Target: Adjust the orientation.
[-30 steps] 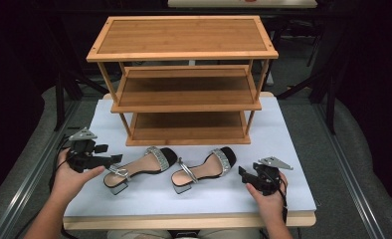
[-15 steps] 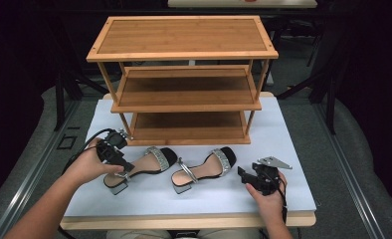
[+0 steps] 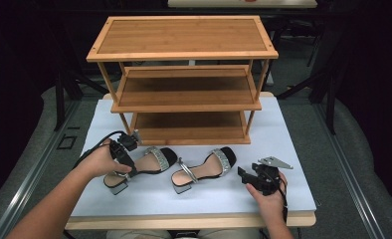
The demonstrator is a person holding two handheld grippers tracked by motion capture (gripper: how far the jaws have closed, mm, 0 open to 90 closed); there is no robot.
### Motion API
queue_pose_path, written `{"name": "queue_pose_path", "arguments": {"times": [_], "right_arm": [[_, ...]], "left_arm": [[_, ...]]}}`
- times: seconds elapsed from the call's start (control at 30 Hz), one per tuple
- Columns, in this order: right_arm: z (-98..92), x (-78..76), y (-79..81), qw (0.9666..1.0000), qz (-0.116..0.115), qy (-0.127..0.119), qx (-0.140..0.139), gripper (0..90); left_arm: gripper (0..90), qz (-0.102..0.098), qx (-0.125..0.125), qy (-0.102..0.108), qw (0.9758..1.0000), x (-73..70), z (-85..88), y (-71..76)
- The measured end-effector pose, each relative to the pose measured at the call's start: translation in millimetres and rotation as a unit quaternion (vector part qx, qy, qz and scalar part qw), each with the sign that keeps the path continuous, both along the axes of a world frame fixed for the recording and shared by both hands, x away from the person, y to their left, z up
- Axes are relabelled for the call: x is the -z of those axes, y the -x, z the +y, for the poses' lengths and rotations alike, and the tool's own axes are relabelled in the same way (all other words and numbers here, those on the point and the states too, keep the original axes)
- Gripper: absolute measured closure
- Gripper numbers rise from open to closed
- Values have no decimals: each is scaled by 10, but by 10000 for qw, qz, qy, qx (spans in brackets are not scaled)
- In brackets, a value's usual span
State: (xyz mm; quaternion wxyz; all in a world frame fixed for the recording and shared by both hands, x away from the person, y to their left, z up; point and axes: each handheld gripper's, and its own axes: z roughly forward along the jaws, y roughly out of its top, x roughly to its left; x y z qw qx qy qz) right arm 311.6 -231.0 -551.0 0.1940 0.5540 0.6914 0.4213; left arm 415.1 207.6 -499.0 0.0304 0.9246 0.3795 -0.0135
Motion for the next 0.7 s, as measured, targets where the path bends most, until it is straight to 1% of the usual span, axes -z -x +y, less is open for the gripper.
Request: {"name": "queue_pose_path", "arguments": {"times": [0.03, 0.07, 0.13, 0.3, 0.33, 0.37, 0.4, 0.43, 0.5, 0.6, 0.63, 0.67, 0.7], "right_arm": [[5, 4, -2, 10000, -1, -4, 5, 366], [13, 11, -7, 10000, 23, -1, -7, 366], [15, 14, -8, 10000, 35, -1, -26, 366], [26, 15, -8, 10000, 33, 14, -19, 365], [25, 17, -9, 10000, 48, 5, -31, 365], [25, 17, -9, 10000, 48, 5, -31, 365], [25, 19, -10, 10000, 54, 4, -40, 365], [24, 19, -10, 10000, 53, 1, -47, 365], [22, 17, -9, 10000, 44, -5, -41, 365], [17, 17, -9, 10000, 45, -21, -40, 365], [15, 17, -9, 10000, 50, -22, -36, 365], [14, 22, -12, 10000, 19, -58, -46, 365], [8, 18, -10, 10000, 53, -36, -54, 365]], "left_arm": [[312, 48, 27, -1, 10000, 18, -4, -2], [318, 64, 80, -75, 9999, 48, -22, 0], [326, 87, 104, -73, 9999, 55, -31, -3], [369, 197, 156, -139, 9996, 106, -66, -23], [396, 186, 162, -170, 9996, 123, -80, -21], [396, 232, 228, -172, 9993, 143, -92, -26], [410, 256, 261, -232, 9991, 146, -110, -29], [414, 276, 282, -236, 9989, 147, -116, -33], [421, 293, 263, -200, 9990, 145, -112, -36], [426, 247, 215, -218, 9992, 139, -110, -28], [427, 261, 182, -209, 9993, 138, -114, -22], [427, 247, 166, -207, 9993, 130, -117, -15], [428, 194, 169, -194, 9995, 114, -118, -8]]}}
